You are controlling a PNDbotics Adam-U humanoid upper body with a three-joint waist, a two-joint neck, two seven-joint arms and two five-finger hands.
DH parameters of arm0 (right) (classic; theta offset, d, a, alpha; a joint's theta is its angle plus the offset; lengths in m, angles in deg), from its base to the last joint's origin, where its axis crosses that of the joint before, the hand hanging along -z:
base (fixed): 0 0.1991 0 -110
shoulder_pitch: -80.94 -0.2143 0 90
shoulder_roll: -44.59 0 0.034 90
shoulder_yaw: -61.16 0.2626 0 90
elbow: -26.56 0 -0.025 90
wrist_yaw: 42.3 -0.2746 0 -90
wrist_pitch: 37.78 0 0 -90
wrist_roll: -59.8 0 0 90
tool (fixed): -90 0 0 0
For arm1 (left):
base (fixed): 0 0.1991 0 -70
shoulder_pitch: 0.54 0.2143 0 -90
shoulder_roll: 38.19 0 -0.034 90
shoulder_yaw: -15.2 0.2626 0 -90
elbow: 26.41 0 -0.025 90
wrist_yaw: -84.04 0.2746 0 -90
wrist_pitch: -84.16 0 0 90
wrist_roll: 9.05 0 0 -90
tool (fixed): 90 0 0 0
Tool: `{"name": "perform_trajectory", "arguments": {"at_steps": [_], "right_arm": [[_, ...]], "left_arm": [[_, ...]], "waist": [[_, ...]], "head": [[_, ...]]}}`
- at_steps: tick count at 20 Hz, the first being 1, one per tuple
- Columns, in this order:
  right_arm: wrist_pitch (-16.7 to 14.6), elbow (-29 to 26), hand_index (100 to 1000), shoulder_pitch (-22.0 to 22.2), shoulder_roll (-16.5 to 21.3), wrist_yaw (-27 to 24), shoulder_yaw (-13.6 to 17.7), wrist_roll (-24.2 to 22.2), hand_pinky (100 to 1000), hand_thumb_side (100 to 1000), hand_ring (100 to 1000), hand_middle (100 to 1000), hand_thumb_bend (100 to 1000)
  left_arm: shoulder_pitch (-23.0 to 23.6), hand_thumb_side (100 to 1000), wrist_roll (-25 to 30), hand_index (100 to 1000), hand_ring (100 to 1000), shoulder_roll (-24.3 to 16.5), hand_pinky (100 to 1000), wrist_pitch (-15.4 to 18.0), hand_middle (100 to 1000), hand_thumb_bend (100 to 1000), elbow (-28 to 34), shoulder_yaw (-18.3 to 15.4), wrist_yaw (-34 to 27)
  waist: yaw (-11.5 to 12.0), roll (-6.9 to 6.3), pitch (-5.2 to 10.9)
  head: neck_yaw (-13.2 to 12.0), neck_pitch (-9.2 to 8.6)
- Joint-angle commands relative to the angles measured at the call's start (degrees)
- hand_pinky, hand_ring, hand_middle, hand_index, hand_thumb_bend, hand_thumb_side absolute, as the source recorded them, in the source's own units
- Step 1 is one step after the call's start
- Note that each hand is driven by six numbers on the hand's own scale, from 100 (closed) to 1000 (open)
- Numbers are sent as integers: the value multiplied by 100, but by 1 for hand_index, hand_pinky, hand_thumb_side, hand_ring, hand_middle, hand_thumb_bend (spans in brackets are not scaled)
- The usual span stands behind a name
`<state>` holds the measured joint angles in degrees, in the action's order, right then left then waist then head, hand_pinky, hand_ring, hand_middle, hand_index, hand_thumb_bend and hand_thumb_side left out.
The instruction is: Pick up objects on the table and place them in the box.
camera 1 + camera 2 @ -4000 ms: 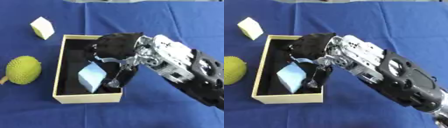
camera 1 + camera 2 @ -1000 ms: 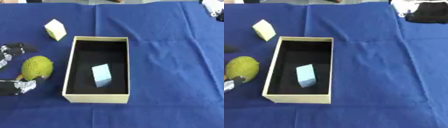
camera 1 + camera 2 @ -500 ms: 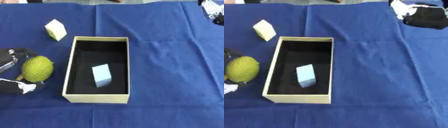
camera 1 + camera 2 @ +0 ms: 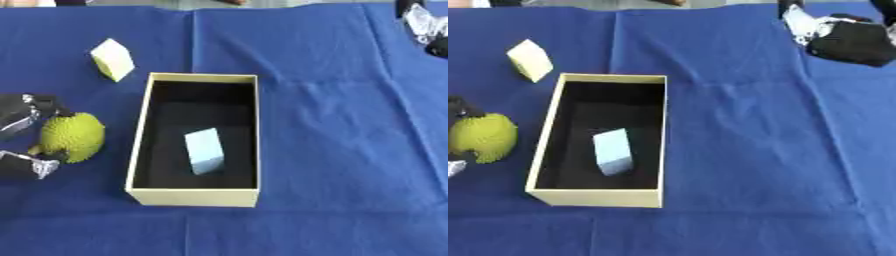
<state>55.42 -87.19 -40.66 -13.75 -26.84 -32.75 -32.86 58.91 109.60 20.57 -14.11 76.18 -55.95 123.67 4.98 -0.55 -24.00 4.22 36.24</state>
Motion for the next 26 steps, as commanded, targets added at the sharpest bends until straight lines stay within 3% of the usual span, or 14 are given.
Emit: {"name": "perform_trajectory", "arguments": {"at_steps": [1,4,7,11,12,16,17,26], "right_arm": [[37,-84,785,-11,85,-67,96,32,867,574,729,700,100],[55,-84,783,23,73,-112,103,42,867,585,727,698,100],[82,-84,782,68,52,-141,119,58,867,615,723,694,100],[128,-84,781,120,41,-199,136,93,867,630,720,692,100],[139,-84,778,132,33,-212,141,102,865,667,710,682,100],[190,-84,778,205,5,-319,179,176,865,668,706,678,100],[194,-84,777,213,3,-335,185,185,865,675,704,677,100],[217,-84,777,273,10,-414,219,237,864,706,698,671,100]], "left_arm": [[-121,100,320,817,734,-90,777,31,698,315,128,-116,108],[-159,100,612,800,705,-58,753,87,668,327,168,-158,196],[-175,100,754,742,613,-28,680,22,574,244,305,-279,257],[-157,100,517,733,590,-19,657,-135,554,254,519,-369,359],[-164,100,470,659,497,-6,576,-154,454,223,546,-378,374],[-196,100,139,594,462,12,542,-223,413,213,956,-555,450],[-181,100,49,578,457,1,534,-225,406,248,1025,-561,478],[-174,100,-688,560,432,-43,504,162,381,281,1199,-595,516]], "waist": [[0,-2,123],[0,-6,127],[3,-14,130],[6,-22,131],[4,-24,136],[8,-42,151],[6,-47,154],[8,-69,178]], "head": [[-19,-30],[-14,-34],[5,-34],[19,-35],[22,-27],[53,-10],[56,-10],[116,-11]]}}
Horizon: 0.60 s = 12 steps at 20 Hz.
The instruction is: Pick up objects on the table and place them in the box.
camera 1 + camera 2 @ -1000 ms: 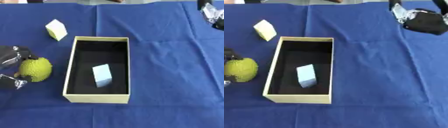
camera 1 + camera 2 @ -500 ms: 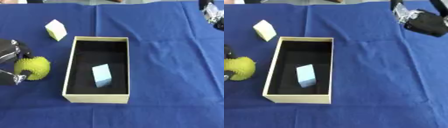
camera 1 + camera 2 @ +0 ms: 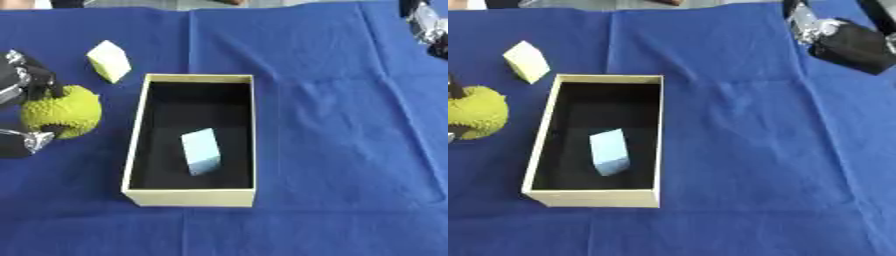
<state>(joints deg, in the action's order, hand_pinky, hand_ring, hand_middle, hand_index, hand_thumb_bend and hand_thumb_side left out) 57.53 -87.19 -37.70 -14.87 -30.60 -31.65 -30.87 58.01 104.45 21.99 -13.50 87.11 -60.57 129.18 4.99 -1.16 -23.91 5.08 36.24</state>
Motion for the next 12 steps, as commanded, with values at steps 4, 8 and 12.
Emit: {"name": "perform_trajectory", "arguments": {"at_steps": [4,8,12], "right_arm": [[6,-84,777,-18,124,-48,112,43,864,706,698,671,100],[16,-84,773,-153,58,-81,67,-7,864,686,695,661,100],[83,-84,772,-215,40,-87,65,-54,864,684,694,660,100]], "left_arm": [[-85,100,-251,560,432,-197,504,164,381,281,107,-147,-76],[-312,100,-397,560,435,30,521,309,381,149,107,77,-221],[-865,100,-687,564,438,497,527,649,383,105,107,478,-561]], "waist": [[10,-10,170],[-80,-22,265],[-27,-24,294]], "head": [[37,-12],[-14,59],[15,43]]}}
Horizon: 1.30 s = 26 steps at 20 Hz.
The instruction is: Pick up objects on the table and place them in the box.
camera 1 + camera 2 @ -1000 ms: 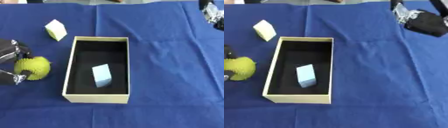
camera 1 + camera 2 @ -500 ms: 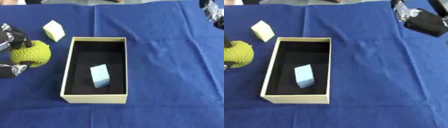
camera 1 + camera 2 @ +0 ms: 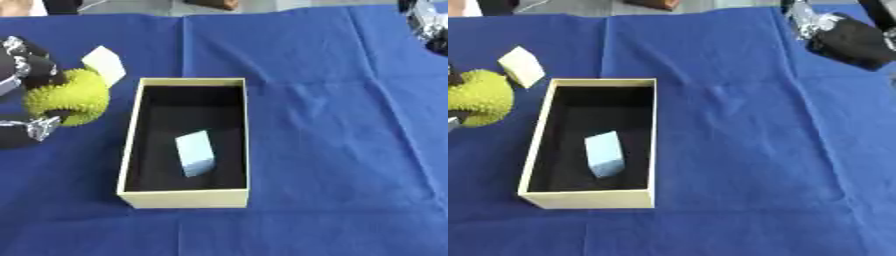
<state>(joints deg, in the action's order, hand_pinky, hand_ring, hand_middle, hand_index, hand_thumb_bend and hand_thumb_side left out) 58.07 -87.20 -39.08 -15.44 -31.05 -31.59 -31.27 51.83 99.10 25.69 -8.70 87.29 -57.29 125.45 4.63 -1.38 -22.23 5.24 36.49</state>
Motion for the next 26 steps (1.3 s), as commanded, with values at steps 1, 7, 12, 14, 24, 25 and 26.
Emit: {"name": "perform_trajectory", "arguments": {"at_steps": [1,7,12,14,24,25,26], "right_arm": [[35,-84,772,-70,99,-41,64,-14,864,685,693,660,100],[61,-84,772,-13,106,-34,104,30,864,689,692,660,100],[58,-84,771,11,91,-30,113,42,864,692,692,660,100],[61,-84,771,27,84,-27,121,48,864,698,691,659,100],[52,-84,770,47,26,-36,122,45,865,712,690,658,100],[51,-84,770,53,20,-37,125,47,866,713,690,657,100],[53,-84,770,58,13,-39,126,48,866,714,690,657,100]], "left_arm": [[-385,100,-138,564,438,225,527,254,383,101,89,219,-267],[-1216,100,327,564,438,861,529,201,381,100,89,544,-433],[-1348,100,764,567,441,1226,533,-190,384,100,33,735,-298],[-1311,100,914,569,442,1312,535,-300,385,100,-8,738,-234],[-1137,100,1066,584,454,1598,554,-427,398,100,-455,917,-102],[-1110,100,1087,593,461,1638,564,-426,406,100,-537,953,-99],[-1094,100,1109,598,465,1672,571,-412,411,100,-612,989,-90]], "waist": [[31,1,126],[150,26,104],[170,42,88],[173,47,75],[138,65,42],[133,64,40],[129,64,39]], "head": [[11,8],[5,-54],[-67,-87],[-70,-108],[-88,-117],[-87,-116],[-87,-117]]}}
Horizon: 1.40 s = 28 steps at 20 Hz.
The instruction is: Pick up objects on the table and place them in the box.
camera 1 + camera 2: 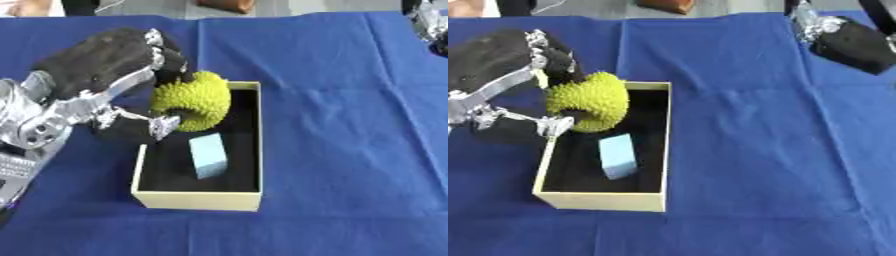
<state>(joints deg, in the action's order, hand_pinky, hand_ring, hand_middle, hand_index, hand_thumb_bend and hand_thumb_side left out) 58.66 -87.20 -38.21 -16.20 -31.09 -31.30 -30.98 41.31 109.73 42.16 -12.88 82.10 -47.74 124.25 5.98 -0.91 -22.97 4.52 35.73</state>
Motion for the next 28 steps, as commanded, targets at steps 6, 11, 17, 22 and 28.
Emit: {"name": "perform_trajectory", "arguments": {"at_steps": [6,11,17,22,28], "right_arm": [[11,-84,768,-1,69,-38,100,24,866,716,688,655,100],[26,-84,767,22,44,-55,99,22,866,717,686,652,100],[0,-84,769,35,48,-71,102,23,868,713,689,655,100],[-13,-84,768,61,55,-78,111,9,869,712,690,654,100],[-56,-84,768,53,62,-95,147,44,869,708,690,654,100]], "left_arm": [[-12,100,107,673,515,149,651,179,483,100,-314,126,37],[-31,100,149,783,611,195,721,265,582,100,-364,146,102],[7,292,603,907,806,166,905,368,783,224,-417,102,486],[79,486,712,918,813,67,921,390,788,349,-130,-52,561],[261,528,519,911,794,-161,910,360,768,195,499,-582,148]], "waist": [[-20,13,105],[-22,1,104],[-29,-4,112],[-14,-11,116],[-3,1,121]], "head": [[-10,-51],[-13,-59],[30,-55],[107,-50],[198,46]]}}
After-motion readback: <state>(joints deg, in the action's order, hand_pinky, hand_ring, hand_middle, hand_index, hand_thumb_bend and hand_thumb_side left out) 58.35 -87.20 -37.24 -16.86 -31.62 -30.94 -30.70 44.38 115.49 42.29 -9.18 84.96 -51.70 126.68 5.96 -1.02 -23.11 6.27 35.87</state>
